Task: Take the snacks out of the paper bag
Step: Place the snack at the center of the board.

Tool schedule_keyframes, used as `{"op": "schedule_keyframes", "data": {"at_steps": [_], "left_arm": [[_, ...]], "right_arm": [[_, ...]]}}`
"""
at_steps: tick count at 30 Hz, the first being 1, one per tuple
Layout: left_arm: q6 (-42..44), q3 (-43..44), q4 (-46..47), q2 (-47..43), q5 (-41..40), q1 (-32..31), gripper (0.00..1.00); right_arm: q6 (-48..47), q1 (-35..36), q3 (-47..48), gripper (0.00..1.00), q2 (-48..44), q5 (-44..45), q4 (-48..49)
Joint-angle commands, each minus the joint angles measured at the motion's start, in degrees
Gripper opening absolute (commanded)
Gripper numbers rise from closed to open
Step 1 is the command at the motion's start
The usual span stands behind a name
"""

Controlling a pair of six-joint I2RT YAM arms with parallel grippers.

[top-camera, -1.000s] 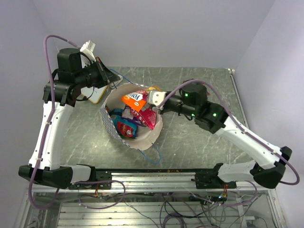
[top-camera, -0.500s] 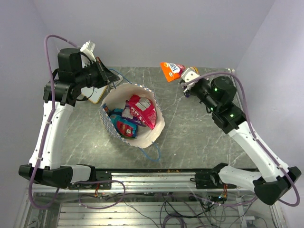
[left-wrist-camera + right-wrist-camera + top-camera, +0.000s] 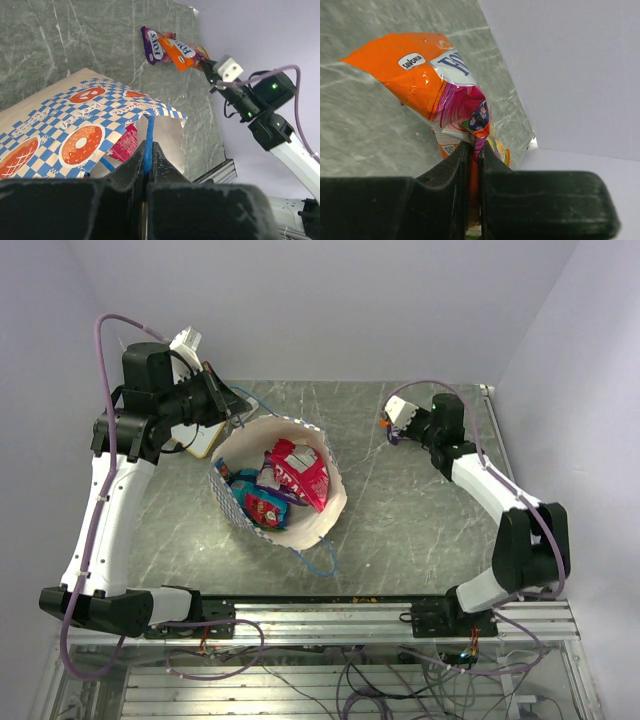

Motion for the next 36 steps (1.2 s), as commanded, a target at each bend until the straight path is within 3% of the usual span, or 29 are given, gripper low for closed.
{"op": "schedule_keyframes", "data": {"at_steps": [1,10,19,30,36], "left_arm": [[0.7,0.2,0.6,-1.4,0.9,-0.2,0.07],[1.6,1.0,0.0,-0.9,0.5,-0.4,0.07],[1.9,1.0,0.2,-0.4,0.6,-0.5,0.07],[2.4,1.2,-0.2,-0.5,0.4,-0.8,0.07],[2.6,0.9,-0.3,-0.5,0.2,-1.3,0.07]], "right_arm": [[-8.6,-3.1,6.6,0.00,5.9,-3.5,3.8],[-11.7,-5.6,12.2,0.00,17.4,-4.7,5.6],[-7.6,-6.2,8.6,0.00,24.5,-2.1,11.8],[-8.7,-7.1,0.3,0.00,24.8,-4.4,12.8],[-7.0,-8.1,-3.3,0.23,24.1,-4.5,15.8]]}}
